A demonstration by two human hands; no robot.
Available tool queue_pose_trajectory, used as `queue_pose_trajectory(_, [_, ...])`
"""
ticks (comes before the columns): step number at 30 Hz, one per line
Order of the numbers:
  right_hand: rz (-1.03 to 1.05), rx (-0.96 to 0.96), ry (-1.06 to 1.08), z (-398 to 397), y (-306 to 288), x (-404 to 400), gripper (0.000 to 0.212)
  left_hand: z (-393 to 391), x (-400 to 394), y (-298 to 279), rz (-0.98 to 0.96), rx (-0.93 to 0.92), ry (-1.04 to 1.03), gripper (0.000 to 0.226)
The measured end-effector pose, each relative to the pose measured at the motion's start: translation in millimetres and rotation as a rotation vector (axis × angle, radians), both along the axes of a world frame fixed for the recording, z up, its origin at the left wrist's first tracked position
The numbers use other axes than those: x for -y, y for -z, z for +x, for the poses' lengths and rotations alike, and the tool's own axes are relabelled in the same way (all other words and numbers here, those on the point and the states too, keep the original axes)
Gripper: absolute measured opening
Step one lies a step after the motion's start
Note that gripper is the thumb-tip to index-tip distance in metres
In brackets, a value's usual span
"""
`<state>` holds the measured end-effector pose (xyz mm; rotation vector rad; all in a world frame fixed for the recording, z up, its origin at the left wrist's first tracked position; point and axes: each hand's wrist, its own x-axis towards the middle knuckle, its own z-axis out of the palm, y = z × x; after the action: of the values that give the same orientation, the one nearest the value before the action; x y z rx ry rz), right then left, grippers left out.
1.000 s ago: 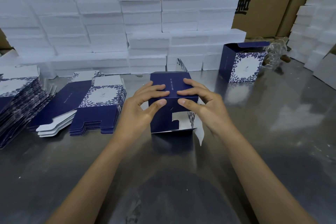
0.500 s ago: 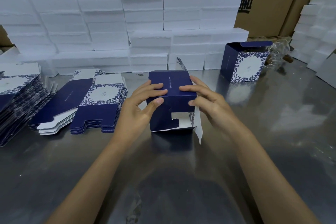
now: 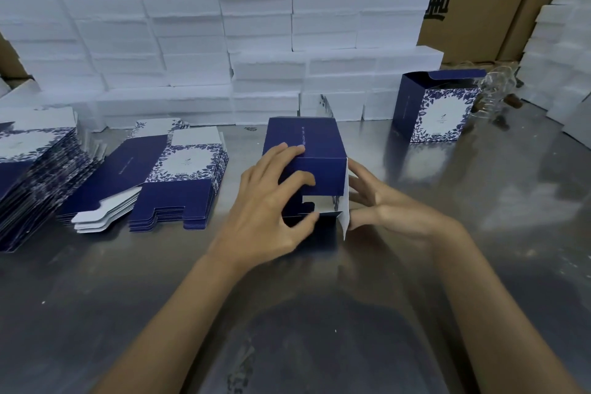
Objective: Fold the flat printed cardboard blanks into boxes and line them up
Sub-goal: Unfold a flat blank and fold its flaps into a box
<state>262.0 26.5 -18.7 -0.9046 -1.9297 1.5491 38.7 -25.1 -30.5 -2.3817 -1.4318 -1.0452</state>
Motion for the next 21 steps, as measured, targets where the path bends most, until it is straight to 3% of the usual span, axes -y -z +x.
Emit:
queue_pose_trajectory(2, [0.008,-0.008,-0.009,0,-1,1,0.102,1,-2,2,-0.013,-0.091,-0.059,0.053])
queue_pose_trajectory(5, [-0.008,-0.022,-0.017,-1,1,1,0.103,3,-8,4,0.068,-0.100,-0.135,0.044])
queue_pose_trajectory(8, [-0.019,-0.066,0.009,-3,6,0,0.100,4,-14,9,0.163,-0.068,-0.151,0.038])
queue_pose_trajectory(11, [0.052,-0.059,0.216,-14,12,1,0.092,8,-17,16,0.167,0.096,-0.113,0.061])
queue_pose_trajectory(14, [0.187,-0.013,0.443,-30,20,-2,0.079,8,-19,19,0.042,0.451,-0.071,0.098])
queue_pose_trajectory(16, [0.227,-0.039,0.518,-34,28,-5,0.071,3,-22,22,-0.118,0.576,-0.044,0.114])
queue_pose_trajectory(19, [0.252,-0.045,0.620,-38,35,-9,0.060,-4,-24,26,-0.363,0.716,0.011,0.118])
queue_pose_trajectory(21, [0.288,-0.049,0.677,-42,38,-9,0.053,-4,-26,30,-0.409,0.711,0.017,0.116])
